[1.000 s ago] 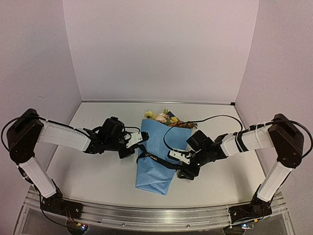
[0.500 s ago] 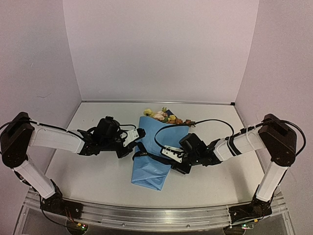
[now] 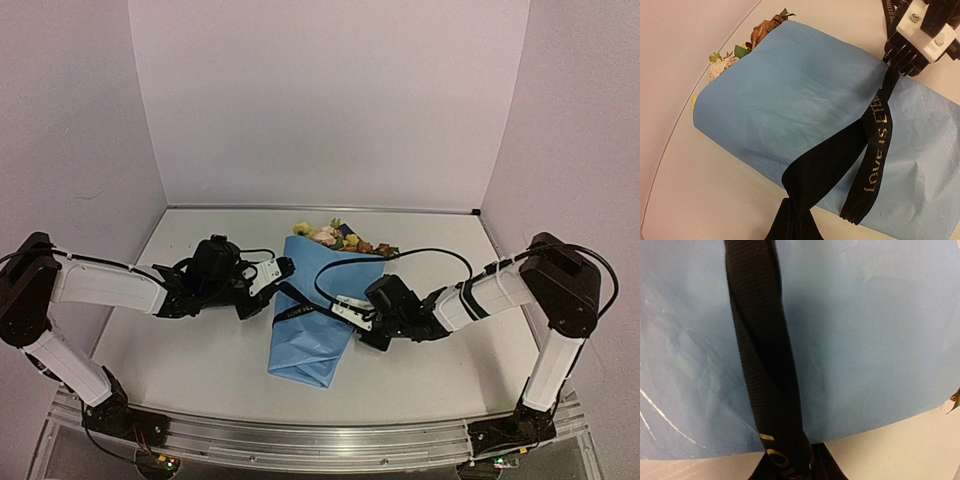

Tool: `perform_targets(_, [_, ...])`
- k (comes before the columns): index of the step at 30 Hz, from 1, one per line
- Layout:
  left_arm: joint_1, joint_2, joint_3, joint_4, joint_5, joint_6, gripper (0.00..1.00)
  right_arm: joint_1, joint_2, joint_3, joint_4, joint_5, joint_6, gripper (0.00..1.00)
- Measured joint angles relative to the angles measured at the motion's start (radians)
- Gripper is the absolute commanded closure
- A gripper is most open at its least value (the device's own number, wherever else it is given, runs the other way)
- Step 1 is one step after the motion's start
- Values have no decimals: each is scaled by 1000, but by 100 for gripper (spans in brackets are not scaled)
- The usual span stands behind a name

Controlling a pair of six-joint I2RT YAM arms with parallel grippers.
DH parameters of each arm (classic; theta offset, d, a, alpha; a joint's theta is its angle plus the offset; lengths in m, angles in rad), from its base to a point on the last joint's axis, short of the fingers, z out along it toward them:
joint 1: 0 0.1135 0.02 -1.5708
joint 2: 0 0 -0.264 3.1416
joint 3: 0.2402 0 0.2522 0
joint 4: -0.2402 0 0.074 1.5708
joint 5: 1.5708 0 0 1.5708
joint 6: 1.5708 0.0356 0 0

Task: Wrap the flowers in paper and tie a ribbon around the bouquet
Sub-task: Pick up the ribbon from the folded bouquet, then tie the ribbon around the folded bouquet.

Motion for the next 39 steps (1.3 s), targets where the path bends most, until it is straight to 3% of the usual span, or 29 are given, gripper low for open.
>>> perform_targets(8, [21,1,-34,22,-21,4,100,-4,12,-1,7,68,6,100])
perform_targets(15, [57,8,-56,36,-34,-6,100,-46,9,-16,5,122,64,100])
perform_targets(19, [88,37,-56,34,-36,-37,100,-74,-15,-12,-85,168,134,100])
perform_targets(32, [190,98,55,-219,-133,-408,100,-324,-340,-202,-363,162,674,100])
perform_targets(39, [261,-29,22,-308,-129,-581,100,-388,-522,-302,-379,74,841,100])
